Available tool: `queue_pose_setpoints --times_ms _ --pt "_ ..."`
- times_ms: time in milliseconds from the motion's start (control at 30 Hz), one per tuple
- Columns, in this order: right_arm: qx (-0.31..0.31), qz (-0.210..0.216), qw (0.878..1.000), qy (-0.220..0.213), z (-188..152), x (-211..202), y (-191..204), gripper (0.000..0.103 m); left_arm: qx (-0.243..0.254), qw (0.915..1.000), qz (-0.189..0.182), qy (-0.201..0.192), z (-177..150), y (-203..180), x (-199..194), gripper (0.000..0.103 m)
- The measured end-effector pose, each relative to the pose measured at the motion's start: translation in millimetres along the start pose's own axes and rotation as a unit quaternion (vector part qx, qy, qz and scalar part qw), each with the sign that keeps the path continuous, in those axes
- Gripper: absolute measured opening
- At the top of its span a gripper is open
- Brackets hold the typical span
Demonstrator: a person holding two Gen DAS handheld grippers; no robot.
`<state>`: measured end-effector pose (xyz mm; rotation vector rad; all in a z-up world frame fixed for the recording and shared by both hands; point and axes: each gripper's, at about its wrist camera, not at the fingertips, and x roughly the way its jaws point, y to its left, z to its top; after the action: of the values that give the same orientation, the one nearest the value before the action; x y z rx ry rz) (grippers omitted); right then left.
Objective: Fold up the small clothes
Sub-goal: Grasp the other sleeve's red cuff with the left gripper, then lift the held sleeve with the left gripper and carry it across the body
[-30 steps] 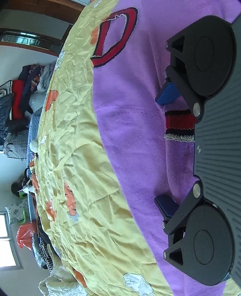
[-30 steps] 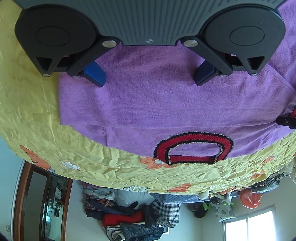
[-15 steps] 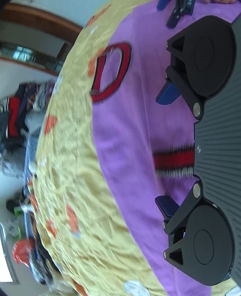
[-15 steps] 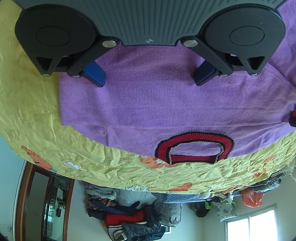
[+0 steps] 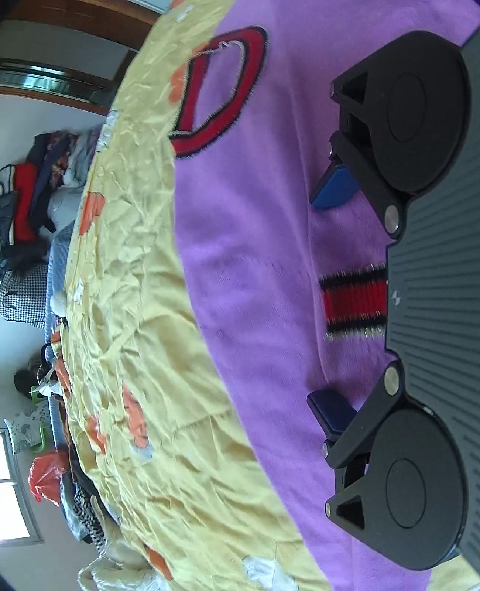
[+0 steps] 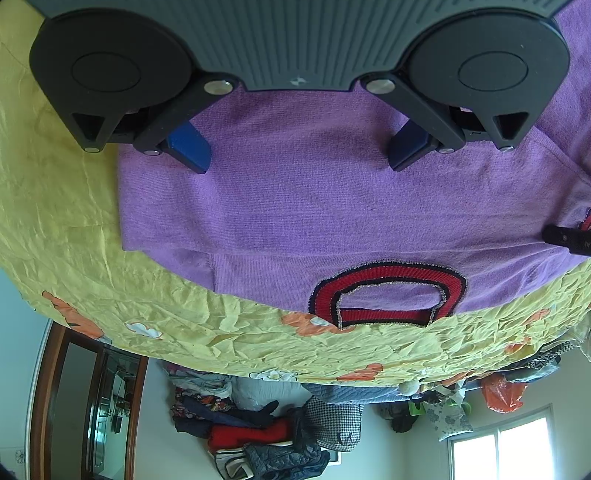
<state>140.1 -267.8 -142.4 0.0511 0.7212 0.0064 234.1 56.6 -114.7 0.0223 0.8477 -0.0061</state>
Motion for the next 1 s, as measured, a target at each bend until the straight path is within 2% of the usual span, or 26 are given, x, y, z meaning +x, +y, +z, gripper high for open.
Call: queue_pose_setpoints --times_ms 133,267,600,733,800,867,900,1000 --pt "0.000 0.000 1.000 0.000 0 0 0 0.103 -0.014 0.9995 0.019 0.022 -1 19 -13 0.103" --pt "-0.001 -0.005 1.000 0.001 0 0 2 0.103 -0.035 0.9986 0.031 0.023 -9 63 -40 0.103" --pt "0.015 -0.034 0.999 0.018 2 -3 11 0.103 -0.099 0.9923 0.073 -0.017 -59 199 -117 0.103" --pt "0.013 -0.048 0.998 0.032 1 -12 23 0.103 -0.120 0.9917 0.029 -0.037 -88 246 -137 0.103" --pt "0.014 -0.044 0.998 0.033 -2 -18 31 0.103 -0.148 0.9876 -0.021 -0.048 -103 271 -145 0.103" --pt "0.017 -0.039 0.999 0.031 -6 -25 40 0.103 -0.187 0.9770 -0.079 -0.067 -117 296 -151 0.103" --pt "0.018 -0.037 0.999 0.028 -7 -29 45 0.103 -0.207 0.9711 -0.091 -0.075 -121 308 -153 0.103" --pt "0.012 -0.030 0.999 0.020 -12 -41 64 0.103 -0.247 0.9584 -0.092 -0.110 -128 336 -157 0.103"
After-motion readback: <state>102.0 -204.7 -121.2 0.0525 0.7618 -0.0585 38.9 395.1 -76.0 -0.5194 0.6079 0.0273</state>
